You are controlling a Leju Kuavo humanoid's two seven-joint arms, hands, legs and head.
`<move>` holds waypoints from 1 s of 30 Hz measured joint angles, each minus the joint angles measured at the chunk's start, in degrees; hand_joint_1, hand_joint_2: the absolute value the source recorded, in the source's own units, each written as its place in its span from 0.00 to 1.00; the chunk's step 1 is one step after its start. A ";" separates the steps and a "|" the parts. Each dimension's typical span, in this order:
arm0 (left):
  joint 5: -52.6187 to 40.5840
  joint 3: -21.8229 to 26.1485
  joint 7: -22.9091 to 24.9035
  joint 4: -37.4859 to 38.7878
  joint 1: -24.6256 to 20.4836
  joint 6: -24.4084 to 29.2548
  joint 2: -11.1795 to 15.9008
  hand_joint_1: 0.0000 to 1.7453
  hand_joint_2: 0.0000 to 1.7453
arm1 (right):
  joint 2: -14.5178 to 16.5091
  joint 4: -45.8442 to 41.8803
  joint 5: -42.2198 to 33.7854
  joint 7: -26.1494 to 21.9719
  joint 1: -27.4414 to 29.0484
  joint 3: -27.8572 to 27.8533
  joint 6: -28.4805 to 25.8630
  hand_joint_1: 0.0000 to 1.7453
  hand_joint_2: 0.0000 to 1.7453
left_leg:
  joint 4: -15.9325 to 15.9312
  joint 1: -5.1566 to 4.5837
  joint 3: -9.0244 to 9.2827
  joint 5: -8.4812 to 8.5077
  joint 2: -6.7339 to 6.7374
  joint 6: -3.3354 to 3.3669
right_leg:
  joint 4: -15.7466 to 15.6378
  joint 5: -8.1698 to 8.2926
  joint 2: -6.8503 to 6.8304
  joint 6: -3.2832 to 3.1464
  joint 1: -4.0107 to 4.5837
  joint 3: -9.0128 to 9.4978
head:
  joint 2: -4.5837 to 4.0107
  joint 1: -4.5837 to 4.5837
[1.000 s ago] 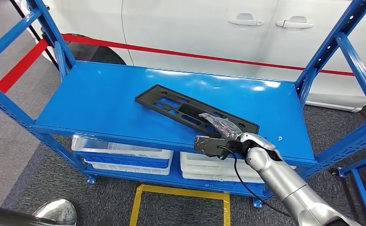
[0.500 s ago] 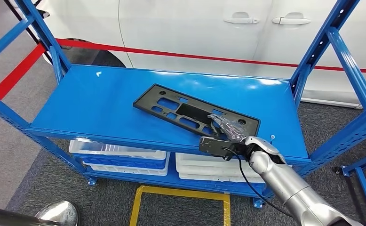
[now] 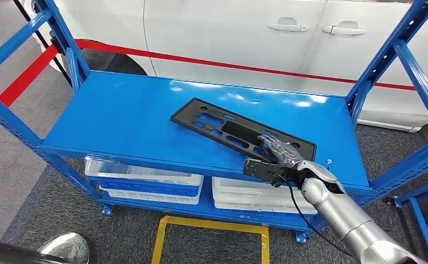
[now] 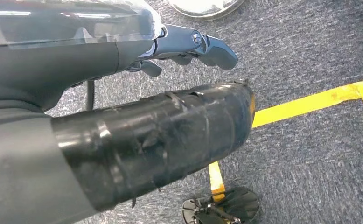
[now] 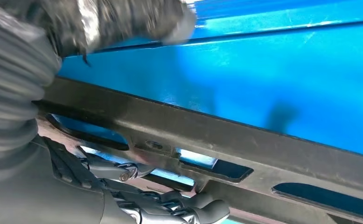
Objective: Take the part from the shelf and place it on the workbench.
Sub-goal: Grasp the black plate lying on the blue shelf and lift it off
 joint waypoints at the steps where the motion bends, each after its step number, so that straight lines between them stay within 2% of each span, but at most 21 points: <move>1: 0.02 0.00 -0.03 0.00 -0.01 -0.04 -0.03 0.00 0.00 | -0.12 -0.18 0.41 0.16 0.04 -0.03 0.05 0.99 1.00 | 0.10 -0.03 0.00 -0.06 -0.02 0.02 | -0.19 0.78 0.00 -0.03 0.00 0.07 | 0.00 0.00; 2: 0.02 0.00 -0.06 0.00 -0.03 -0.08 -0.08 0.00 0.00 | -0.26 -0.41 0.82 0.29 0.03 -0.10 0.12 1.00 1.00 | 0.24 -0.04 0.04 -0.16 -0.06 0.00 | -2.49 2.46 -0.01 -0.14 0.00 1.18 | 0.00 0.01; 3: 0.02 -0.01 -0.09 0.00 -0.06 -0.09 -0.15 0.00 0.00 | -0.43 -0.66 1.17 0.41 -0.02 -0.21 0.19 1.00 1.00 | 0.43 -0.04 0.09 -0.31 -0.11 -0.07 | -6.33 4.62 -0.01 -0.31 0.02 3.08 | 0.00 0.01; 4: 0.02 -0.01 -0.13 0.00 -0.11 -0.09 -0.24 0.00 0.00 | -0.59 -0.89 1.46 0.49 -0.10 -0.32 0.22 1.00 1.00 | 0.62 -0.07 0.10 -0.48 -0.16 -0.20 | -10.31 6.13 -0.03 -0.55 0.06 5.07 | 0.00 0.01; 5: 0.03 -0.01 -0.15 0.00 -0.18 -0.10 -0.32 0.00 0.00 | -0.73 -1.13 1.75 0.56 -0.19 -0.42 0.22 1.00 1.00 | 0.88 -0.15 0.05 -0.67 -0.22 -0.41 | -13.54 7.19 -0.01 -0.82 0.19 6.61 | 0.00 0.00; 6: 0.04 -0.01 -0.16 0.00 -0.25 -0.12 -0.37 0.00 0.00 | -0.83 -1.36 2.14 0.65 -0.25 -0.46 0.19 1.00 1.00 | 1.05 -0.22 -0.02 -0.78 -0.25 -0.65 | -15.41 7.56 0.02 -1.05 0.33 7.47 | 0.00 -0.02; 8: 0.07 -0.01 -0.19 0.00 -0.34 -0.15 -0.42 0.00 0.00 | -0.91 -1.82 3.23 0.91 -0.33 -0.48 0.06 1.00 1.00 | 1.10 -0.30 -0.09 -0.85 -0.26 -1.20 | -16.12 7.47 0.11 -1.49 0.57 7.63 | 0.00 -0.05; 10: 0.10 -0.01 -0.22 0.00 -0.39 -0.16 -0.41 0.00 0.00 | -0.94 -2.25 4.25 1.16 -0.47 -0.48 -0.10 1.00 1.00 | 1.30 -0.29 -0.09 -1.20 -0.23 -1.75 | -16.44 7.62 0.10 -2.05 0.34 7.87 | 0.00 -0.06; 11: 0.13 -0.02 -0.25 0.00 -0.43 -0.16 -0.42 0.00 0.00 | -0.94 -2.43 4.60 1.26 -0.58 -0.48 -0.18 1.00 1.00 | 2.33 -0.25 -0.47 -1.96 -0.22 -2.05 | -16.67 7.74 0.03 -2.37 0.16 8.04 | 0.00 -0.09; 12: 0.14 -0.02 -0.27 0.00 -0.45 -0.15 -0.42 0.00 0.00 | -0.94 -2.56 4.81 1.35 -0.67 -0.48 -0.19 1.00 1.00 | 4.44 -0.15 -1.37 -3.29 -0.22 -2.34 | -16.86 7.82 -0.07 -2.63 -0.01 8.18 | 0.00 -0.12; 15: 0.15 -0.02 -0.31 0.00 -0.42 -0.15 -0.45 0.00 0.00 | -0.94 -2.68 5.09 1.57 -0.62 -0.48 -0.20 1.00 1.00 | 15.26 0.33 -6.39 -8.48 -0.21 -3.11 | -16.91 7.82 -0.35 -2.93 -0.05 8.11 | 0.00 -0.12; 16: 0.15 -0.02 -0.32 0.00 -0.36 -0.15 -0.45 0.00 0.00 | -0.94 -2.68 5.12 1.60 -0.54 -0.48 -0.22 1.00 1.00 | 17.53 0.44 -7.48 -9.05 -0.20 -3.26 | -16.88 7.82 -0.38 -2.92 -0.05 8.06 | 0.00 -0.11; 17: 0.16 -0.02 -0.32 0.00 -0.27 -0.15 -0.44 0.00 0.00 | -0.94 -2.68 5.16 1.62 -0.49 -0.48 -0.24 1.00 1.00 | 17.60 0.52 -7.51 -8.43 -0.20 -3.36 | -16.83 7.81 -0.37 -2.91 -0.08 8.03 | 0.00 -0.11; 18: 0.19 -0.01 -0.32 0.00 -0.21 -0.15 -0.41 0.00 0.00 | -0.94 -2.68 5.23 1.64 -0.45 -0.48 -0.30 1.00 1.00 | 15.36 0.62 -6.37 -6.74 -0.19 -3.41 | -16.76 7.78 -0.32 -2.85 -0.15 8.07 | 0.00 -0.12; 20: 0.22 -0.01 -0.33 0.00 -0.22 -0.15 -0.36 0.00 0.00 | -0.95 -2.77 5.58 1.77 -0.41 -0.58 -0.58 1.00 1.00 | 7.22 0.77 -2.20 -2.88 -0.22 -3.46 | -16.55 7.62 -0.23 -2.49 -0.24 8.17 | 0.00 -0.11; 21: 0.24 -0.02 -0.35 0.00 -0.27 -0.15 -0.34 0.00 0.00 | -0.98 -2.85 5.91 1.85 -0.39 -0.69 -0.77 1.00 1.00 | 3.86 0.74 -0.55 -1.80 -0.29 -3.33 | -16.40 7.55 -0.17 -2.16 -0.21 8.13 | 0.00 -0.11; 22: 0.25 -0.02 -0.40 0.00 -0.30 -0.15 -0.35 0.00 0.00 | -1.03 -2.97 6.40 1.94 -0.37 -0.81 -1.00 1.00 1.00 | 1.94 0.66 0.31 -1.46 -0.35 -3.11 | -16.35 7.58 -0.12 -1.77 -0.12 8.03 | 0.00 -0.08; 25: 0.35 -0.02 -0.50 0.00 -0.23 -0.15 -0.38 0.00 0.00 | -1.20 -3.63 9.60 2.66 0.10 -0.98 -2.48 1.00 1.00 | 1.11 0.38 0.35 -1.36 -0.34 -1.96 | -16.68 7.93 0.08 -0.61 -0.09 7.84 | 0.00 -0.06; 27: 0.46 -0.02 -0.54 0.00 -0.28 -0.11 -0.43 0.00 0.00 | -1.33 -4.61 13.51 3.76 0.83 -0.98 -4.15 1.00 1.00 | 0.66 0.48 0.39 -0.97 -0.24 -1.07 | -15.24 6.76 0.10 -0.09 -0.25 7.13 | 0.00 -0.05; 28: 0.51 -0.01 -0.56 0.00 -0.32 -0.09 -0.46 0.00 0.00 | -1.38 -5.27 15.89 4.45 1.23 -0.98 -5.00 1.00 1.00 | 0.46 0.53 0.38 -0.80 -0.20 -0.70 | -12.79 5.24 0.09 0.06 -0.29 5.97 | 0.00 -0.04; 30: 0.59 0.00 -0.60 0.00 -0.33 -0.05 -0.48 0.00 0.00 | -1.38 -6.80 20.97 6.01 2.09 -0.98 -6.46 1.00 1.00 | 0.47 0.32 0.22 -0.75 -0.20 -0.32 | -5.04 1.50 0.07 0.17 -0.32 2.31 | 0.00 -0.04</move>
